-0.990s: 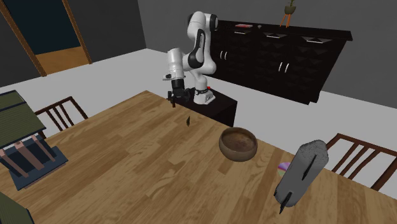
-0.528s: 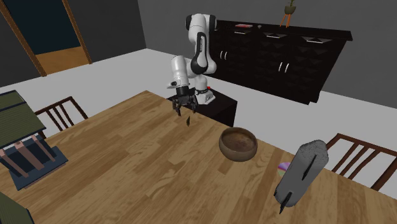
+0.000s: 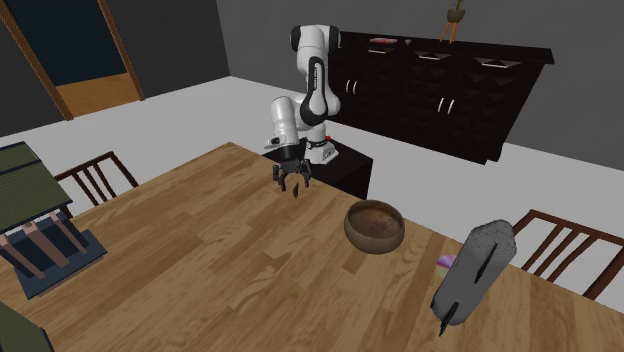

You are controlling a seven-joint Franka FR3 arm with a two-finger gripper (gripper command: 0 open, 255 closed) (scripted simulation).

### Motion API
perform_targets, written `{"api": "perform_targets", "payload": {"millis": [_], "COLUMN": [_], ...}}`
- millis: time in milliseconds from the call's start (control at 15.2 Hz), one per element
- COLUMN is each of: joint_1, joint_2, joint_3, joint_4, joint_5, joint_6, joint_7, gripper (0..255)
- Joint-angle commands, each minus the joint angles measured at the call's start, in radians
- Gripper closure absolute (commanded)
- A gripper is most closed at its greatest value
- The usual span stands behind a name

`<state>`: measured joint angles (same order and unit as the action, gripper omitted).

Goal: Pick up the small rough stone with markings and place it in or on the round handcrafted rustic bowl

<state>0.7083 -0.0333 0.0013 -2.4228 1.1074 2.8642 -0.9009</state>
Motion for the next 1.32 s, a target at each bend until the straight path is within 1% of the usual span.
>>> {"api": "perform_targets", "payload": {"millis": [0,264,330,924,1254], "joint_1": [0.0,0.0,0.0,0.0,-0.015], "joint_2": [0.003,0.003,0.003,0.003,-0.052], "joint_3": [0.0,0.0,0.0,0.0,0.0], "joint_4": [0.002,0.002,0.002,0.002,-0.004], "joint_5": [0.004,0.004,0.004,0.004,-0.129], "joint_6": [0.0,0.0,0.0,0.0,-0.033], "joint_7": [-0.004,-0.004,-0.004,-0.004,0.124], "gripper": [0,0,255,255,255]}}
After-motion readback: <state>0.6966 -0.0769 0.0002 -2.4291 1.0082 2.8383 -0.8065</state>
